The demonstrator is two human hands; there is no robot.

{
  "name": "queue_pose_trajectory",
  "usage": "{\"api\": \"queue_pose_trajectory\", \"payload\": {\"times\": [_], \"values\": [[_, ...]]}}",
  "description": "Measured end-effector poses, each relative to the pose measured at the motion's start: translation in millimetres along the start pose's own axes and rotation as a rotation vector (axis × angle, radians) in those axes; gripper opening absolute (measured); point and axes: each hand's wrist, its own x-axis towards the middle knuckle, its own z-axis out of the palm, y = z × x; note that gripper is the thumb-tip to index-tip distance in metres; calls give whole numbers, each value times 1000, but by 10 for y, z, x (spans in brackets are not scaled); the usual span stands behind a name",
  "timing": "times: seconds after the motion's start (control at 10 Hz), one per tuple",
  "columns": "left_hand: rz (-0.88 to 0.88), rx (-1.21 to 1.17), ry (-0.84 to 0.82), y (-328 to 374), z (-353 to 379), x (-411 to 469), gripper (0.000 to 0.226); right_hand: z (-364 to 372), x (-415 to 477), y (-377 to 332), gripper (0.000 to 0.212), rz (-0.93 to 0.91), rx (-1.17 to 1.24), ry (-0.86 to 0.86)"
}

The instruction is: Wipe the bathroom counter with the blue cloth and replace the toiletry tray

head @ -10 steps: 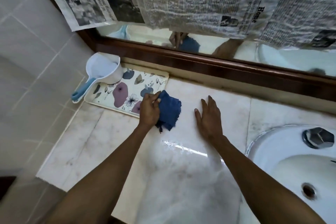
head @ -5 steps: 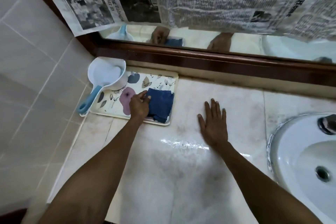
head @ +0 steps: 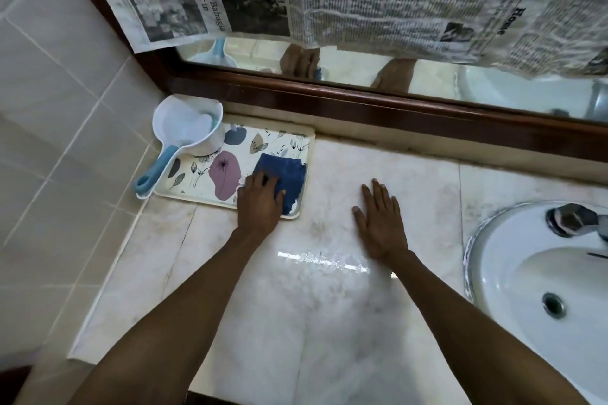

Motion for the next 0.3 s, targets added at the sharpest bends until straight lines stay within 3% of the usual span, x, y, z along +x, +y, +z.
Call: {"api": "queue_pose_trajectory", "payload": {"times": [0.1, 0.2, 0.3], "values": [[-15, 58, -60, 66, -36, -40, 29, -100, -171, 106, 61, -26, 5, -63], [-59, 14, -45, 293, -180, -172, 27, -233, -441, 251, 80, -32, 38, -117], [-58, -121, 8, 569, -249, -393, 30, -394, -743, 388, 69, -75, 44, -192]]}}
